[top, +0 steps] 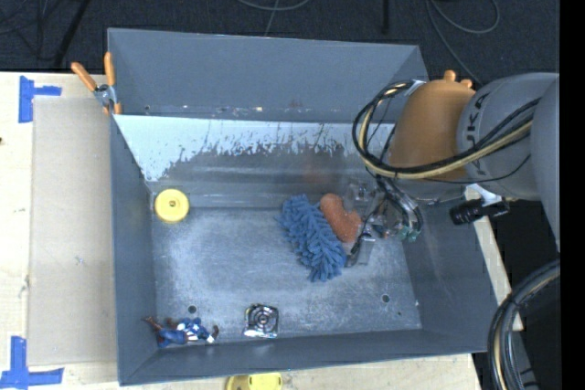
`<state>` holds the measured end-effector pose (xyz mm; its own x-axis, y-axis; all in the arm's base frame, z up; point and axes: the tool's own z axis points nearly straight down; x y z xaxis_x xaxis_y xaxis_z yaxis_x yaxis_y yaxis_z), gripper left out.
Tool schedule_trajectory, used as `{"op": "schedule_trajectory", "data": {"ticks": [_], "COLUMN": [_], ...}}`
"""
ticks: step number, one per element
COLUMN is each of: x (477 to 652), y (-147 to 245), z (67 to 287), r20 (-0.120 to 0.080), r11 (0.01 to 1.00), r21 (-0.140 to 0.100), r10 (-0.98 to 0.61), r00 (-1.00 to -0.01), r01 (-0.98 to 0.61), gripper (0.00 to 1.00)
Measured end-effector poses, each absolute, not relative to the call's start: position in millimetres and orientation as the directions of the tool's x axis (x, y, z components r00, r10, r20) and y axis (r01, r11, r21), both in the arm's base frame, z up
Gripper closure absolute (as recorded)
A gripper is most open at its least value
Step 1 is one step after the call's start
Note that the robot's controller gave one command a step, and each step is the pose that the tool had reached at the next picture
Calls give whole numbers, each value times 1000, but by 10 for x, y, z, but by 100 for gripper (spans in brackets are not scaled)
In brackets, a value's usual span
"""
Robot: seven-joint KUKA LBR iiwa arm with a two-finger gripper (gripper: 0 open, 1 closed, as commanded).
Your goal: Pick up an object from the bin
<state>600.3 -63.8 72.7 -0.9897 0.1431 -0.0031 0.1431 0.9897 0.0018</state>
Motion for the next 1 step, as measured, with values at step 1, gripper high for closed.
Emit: {"op": "schedule_trajectory", "data": {"ticks": [1], "x": [5898], "y": [-575], "z": [720], "r20": [-6], "r11": [1000], "r21": [-1], "r10": [-17], "r00": [-1000], "r01": [-17], "gripper": [0]}}
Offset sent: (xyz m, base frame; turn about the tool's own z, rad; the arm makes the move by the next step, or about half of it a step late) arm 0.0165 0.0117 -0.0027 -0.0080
